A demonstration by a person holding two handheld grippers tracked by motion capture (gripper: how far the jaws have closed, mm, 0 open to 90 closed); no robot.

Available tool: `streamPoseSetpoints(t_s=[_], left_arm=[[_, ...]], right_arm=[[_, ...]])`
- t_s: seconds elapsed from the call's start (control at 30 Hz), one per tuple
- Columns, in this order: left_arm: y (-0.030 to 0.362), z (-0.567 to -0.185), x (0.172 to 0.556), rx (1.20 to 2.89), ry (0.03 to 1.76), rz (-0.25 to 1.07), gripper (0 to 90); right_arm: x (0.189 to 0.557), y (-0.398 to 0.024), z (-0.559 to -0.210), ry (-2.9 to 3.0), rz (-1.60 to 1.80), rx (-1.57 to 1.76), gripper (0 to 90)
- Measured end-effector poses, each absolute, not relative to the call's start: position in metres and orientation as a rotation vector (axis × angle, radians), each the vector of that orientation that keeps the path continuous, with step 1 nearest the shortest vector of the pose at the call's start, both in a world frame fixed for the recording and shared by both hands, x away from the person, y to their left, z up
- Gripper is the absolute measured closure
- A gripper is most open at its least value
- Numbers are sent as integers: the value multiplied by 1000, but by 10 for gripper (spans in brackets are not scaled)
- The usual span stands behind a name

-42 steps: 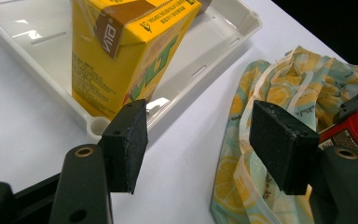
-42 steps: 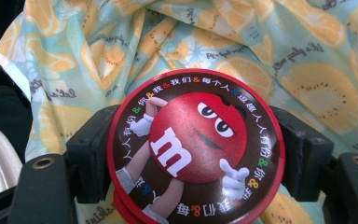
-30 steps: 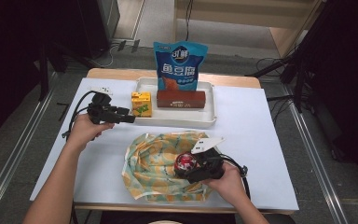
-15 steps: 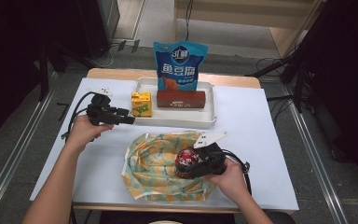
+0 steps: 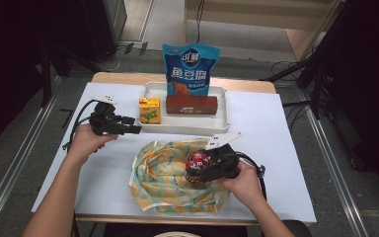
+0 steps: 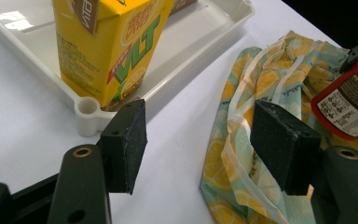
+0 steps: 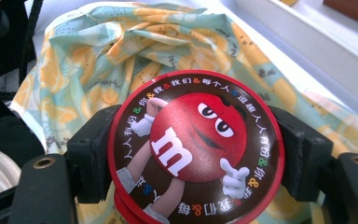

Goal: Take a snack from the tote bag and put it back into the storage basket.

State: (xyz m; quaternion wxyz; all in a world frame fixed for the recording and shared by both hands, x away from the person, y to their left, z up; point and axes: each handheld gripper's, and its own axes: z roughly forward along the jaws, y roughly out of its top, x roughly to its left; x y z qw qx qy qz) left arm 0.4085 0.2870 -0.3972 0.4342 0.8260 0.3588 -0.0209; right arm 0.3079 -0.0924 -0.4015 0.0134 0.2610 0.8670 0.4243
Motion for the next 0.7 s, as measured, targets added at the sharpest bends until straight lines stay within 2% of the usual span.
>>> streamPoseSetpoints(t_s=[0.7], left_arm=[[284,-397,407,2061,888,-54,366]], right_arm=[[326,-95,-382,2676,1340,833,261]])
